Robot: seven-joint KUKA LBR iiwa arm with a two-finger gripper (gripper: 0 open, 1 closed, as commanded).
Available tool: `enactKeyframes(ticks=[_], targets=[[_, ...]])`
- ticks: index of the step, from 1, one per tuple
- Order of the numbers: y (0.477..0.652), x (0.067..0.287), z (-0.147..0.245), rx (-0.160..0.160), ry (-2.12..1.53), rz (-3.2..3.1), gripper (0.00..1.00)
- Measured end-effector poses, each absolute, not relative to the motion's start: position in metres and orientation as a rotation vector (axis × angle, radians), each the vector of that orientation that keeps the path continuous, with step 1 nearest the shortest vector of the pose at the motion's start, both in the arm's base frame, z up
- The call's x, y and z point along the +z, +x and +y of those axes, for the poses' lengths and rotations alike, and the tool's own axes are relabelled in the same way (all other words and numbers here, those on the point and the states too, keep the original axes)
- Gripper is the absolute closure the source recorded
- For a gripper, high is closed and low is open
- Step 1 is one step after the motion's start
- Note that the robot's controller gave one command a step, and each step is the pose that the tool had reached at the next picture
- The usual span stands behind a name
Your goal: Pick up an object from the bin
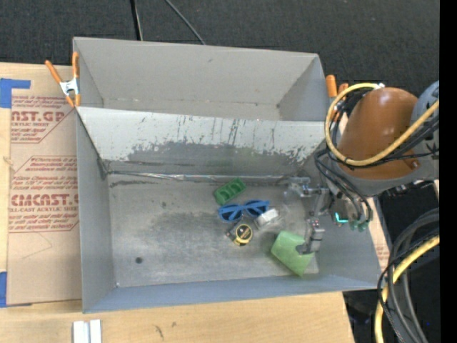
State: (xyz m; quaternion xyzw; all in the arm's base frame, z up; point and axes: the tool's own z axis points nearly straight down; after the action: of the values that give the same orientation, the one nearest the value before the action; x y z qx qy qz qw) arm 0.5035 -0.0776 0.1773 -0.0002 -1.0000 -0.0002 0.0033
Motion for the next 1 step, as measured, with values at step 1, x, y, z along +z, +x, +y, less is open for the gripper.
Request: enactKeyframes(ticks=[1], targets=[[0.4822,0.0861,-0.0901,0.001,0.119,-3.135,0.0]])
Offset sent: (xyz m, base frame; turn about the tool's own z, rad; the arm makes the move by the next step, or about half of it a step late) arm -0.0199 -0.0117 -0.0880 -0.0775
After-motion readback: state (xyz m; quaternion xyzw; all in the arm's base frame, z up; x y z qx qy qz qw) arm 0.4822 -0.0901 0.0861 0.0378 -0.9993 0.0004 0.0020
